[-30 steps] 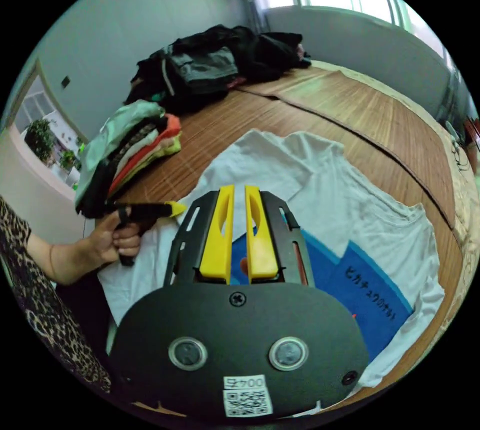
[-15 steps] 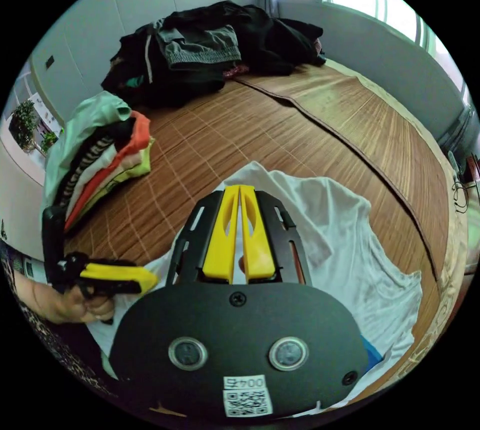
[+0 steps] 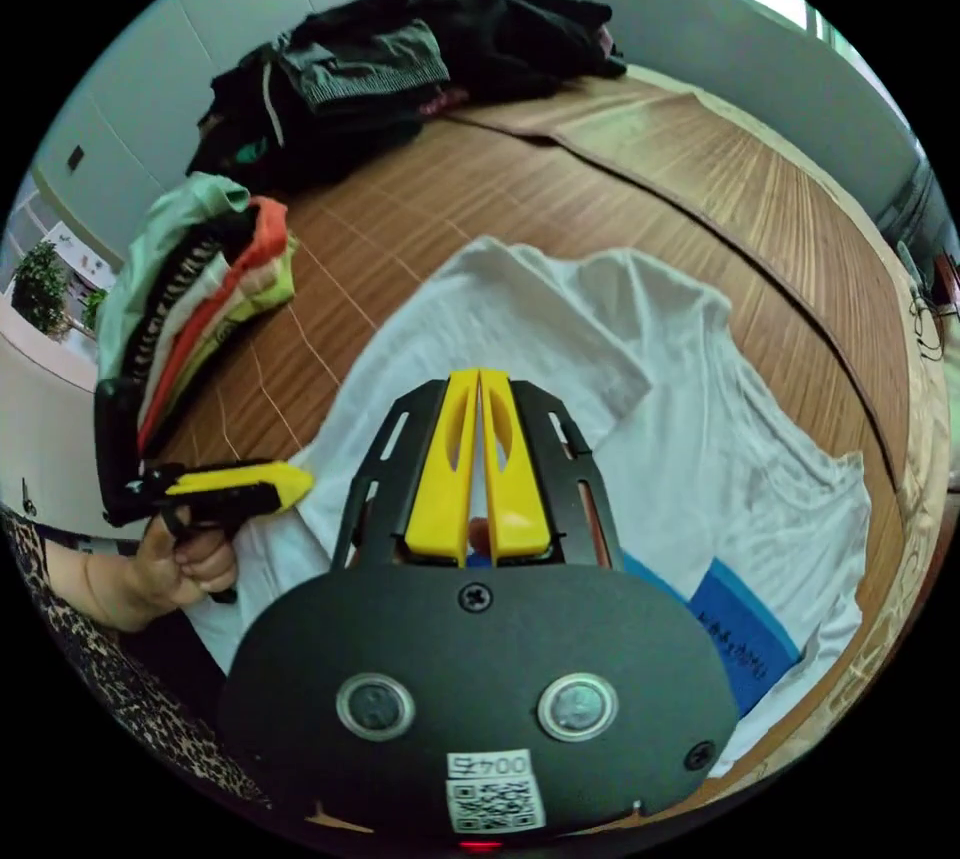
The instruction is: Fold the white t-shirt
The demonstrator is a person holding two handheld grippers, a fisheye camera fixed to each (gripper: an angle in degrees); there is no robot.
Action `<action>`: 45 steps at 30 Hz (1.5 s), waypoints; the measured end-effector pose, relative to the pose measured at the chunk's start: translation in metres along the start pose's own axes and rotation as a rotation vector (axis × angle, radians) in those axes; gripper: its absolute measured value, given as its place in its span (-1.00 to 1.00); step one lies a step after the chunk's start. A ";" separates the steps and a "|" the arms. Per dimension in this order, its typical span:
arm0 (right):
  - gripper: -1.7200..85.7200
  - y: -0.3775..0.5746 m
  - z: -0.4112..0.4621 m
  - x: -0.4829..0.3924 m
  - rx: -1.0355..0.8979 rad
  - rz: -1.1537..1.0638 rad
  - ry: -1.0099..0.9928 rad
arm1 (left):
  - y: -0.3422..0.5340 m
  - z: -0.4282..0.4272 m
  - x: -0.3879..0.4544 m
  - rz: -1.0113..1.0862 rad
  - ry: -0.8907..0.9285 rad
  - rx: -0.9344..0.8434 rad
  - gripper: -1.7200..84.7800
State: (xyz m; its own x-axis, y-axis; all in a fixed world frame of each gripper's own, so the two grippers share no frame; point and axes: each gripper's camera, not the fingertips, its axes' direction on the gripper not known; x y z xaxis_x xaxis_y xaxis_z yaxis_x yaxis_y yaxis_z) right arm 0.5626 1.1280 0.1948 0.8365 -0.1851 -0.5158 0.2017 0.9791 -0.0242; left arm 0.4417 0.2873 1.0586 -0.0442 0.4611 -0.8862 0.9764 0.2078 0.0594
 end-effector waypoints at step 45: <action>-0.97 0.549 -0.059 -0.087 0.086 0.498 0.030 | 0.401 -0.261 0.476 0.603 -0.391 0.021 -0.93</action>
State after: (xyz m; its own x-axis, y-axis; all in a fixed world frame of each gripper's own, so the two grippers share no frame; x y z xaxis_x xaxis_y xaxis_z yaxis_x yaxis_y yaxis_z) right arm 0.5702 1.6867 0.1763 0.8272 0.3061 -0.4712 -0.1757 0.9374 0.3006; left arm 0.7569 0.8152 0.7807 0.5792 0.1466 -0.8019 0.8110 -0.0045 0.5850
